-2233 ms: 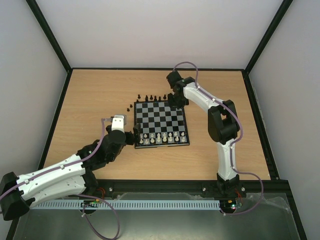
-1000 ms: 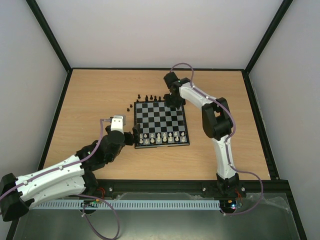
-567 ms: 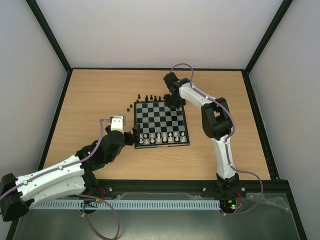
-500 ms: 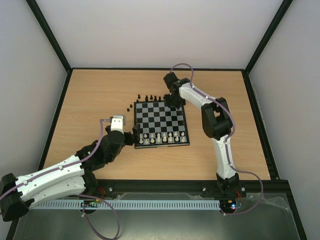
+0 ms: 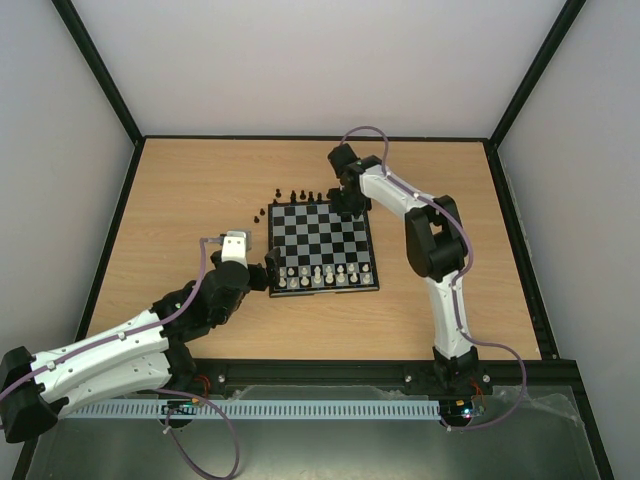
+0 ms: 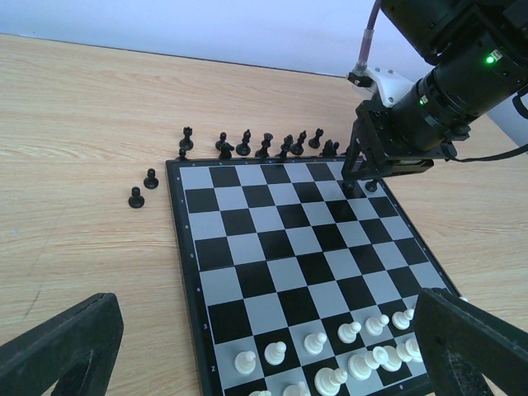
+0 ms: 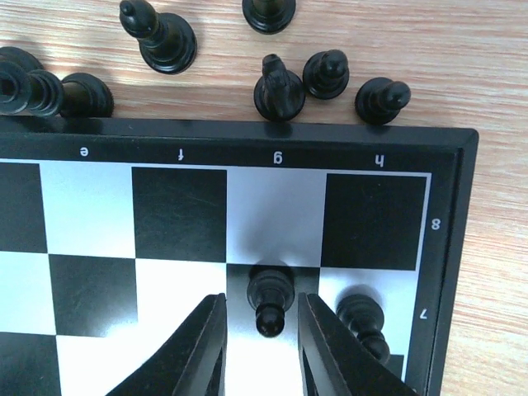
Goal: Set up the chess pieces on the board
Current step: Place the chess piece on the chessboard.
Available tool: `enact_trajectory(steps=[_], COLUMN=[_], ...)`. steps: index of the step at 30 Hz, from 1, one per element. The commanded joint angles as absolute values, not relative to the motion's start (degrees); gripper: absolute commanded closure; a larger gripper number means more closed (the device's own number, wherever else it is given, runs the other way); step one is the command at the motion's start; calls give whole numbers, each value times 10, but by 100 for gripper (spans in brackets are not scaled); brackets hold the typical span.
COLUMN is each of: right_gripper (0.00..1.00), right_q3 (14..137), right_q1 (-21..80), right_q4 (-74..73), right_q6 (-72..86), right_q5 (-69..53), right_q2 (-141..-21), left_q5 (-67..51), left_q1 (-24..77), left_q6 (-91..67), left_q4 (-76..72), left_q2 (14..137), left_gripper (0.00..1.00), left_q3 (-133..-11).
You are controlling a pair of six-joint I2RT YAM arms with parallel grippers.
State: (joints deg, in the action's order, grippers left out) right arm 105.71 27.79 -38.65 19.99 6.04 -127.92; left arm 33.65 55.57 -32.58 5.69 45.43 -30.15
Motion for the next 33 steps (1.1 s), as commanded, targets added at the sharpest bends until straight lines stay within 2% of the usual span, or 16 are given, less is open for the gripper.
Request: enact_trajectory(steps=[1,9,18,25,33], right_gripper=[72,64,45,35,27], right_q3=[1046,1040,1050,1064,1141], right_q1=[282,282,282,282,277], right_q4=[-403,-403,-402,-403,-422], right_q6=[198,197,197,194,191], right_q5=[50,45,31,34,59], right_q2=[-1242,-1226,-1217,-1222,-1249], left_q5=[345,344,344,346,351], left_q1=[551,551,551,551,551], left_q6=[-326,-327,-327,-327,-328], left_q4=[63,62,62,63,66], left_q2=[446,446,447,444,448], left_gripper=[1,1,1,1,1], left_q3=[-294,-294,-293,-294,-294])
